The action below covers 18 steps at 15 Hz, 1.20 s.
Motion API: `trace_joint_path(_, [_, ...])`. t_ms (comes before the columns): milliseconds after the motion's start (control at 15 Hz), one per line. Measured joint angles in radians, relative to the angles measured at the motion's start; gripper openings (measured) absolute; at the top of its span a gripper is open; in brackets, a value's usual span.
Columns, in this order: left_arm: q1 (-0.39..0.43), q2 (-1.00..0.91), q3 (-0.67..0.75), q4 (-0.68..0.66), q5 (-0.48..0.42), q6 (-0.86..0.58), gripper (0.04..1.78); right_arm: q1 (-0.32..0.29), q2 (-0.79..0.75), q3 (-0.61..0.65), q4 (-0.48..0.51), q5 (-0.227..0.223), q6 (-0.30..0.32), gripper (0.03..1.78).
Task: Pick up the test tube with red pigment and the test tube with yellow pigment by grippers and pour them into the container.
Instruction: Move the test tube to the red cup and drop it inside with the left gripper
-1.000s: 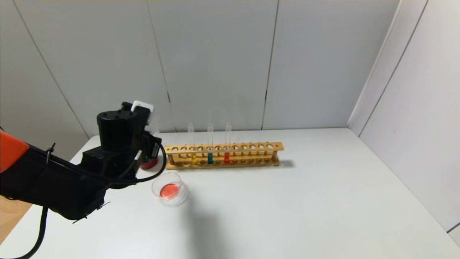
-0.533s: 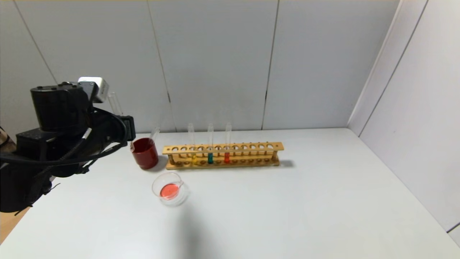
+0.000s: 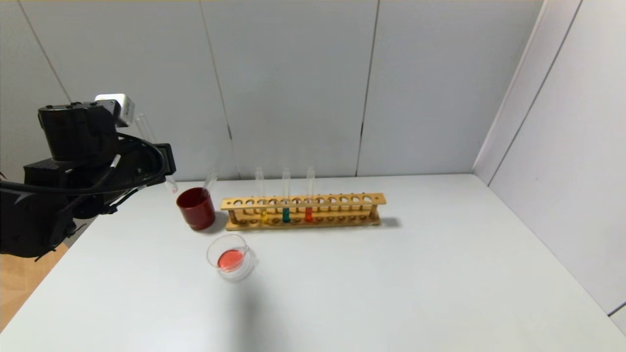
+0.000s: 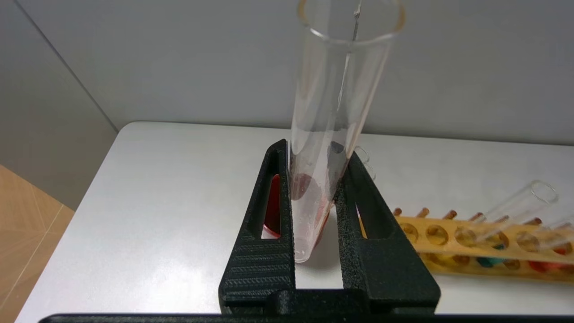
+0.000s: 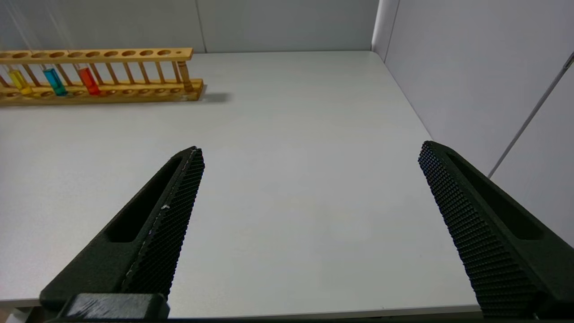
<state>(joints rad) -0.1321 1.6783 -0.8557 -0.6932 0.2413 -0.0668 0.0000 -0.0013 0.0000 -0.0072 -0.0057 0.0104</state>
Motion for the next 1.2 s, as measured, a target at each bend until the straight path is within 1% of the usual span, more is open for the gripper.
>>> trace_joint_path(333, [0.031, 0.131, -0.046, -0.094, -0.041, -0.002, 0.32, 0.000, 0.000, 0.000, 0.000, 0.000, 0.000, 1.75])
trace_joint_path(800, [0.051, 0.269, -0.084, -0.148, -0.044, 0.000, 0.32, 0.000, 0.000, 0.000, 0.000, 0.001, 0.000, 1.75])
trace_joint_path(1200, [0.073, 0.360, -0.135, -0.149, -0.056, 0.001, 0.32, 0.000, 0.000, 0.000, 0.000, 0.000, 0.000, 1.75])
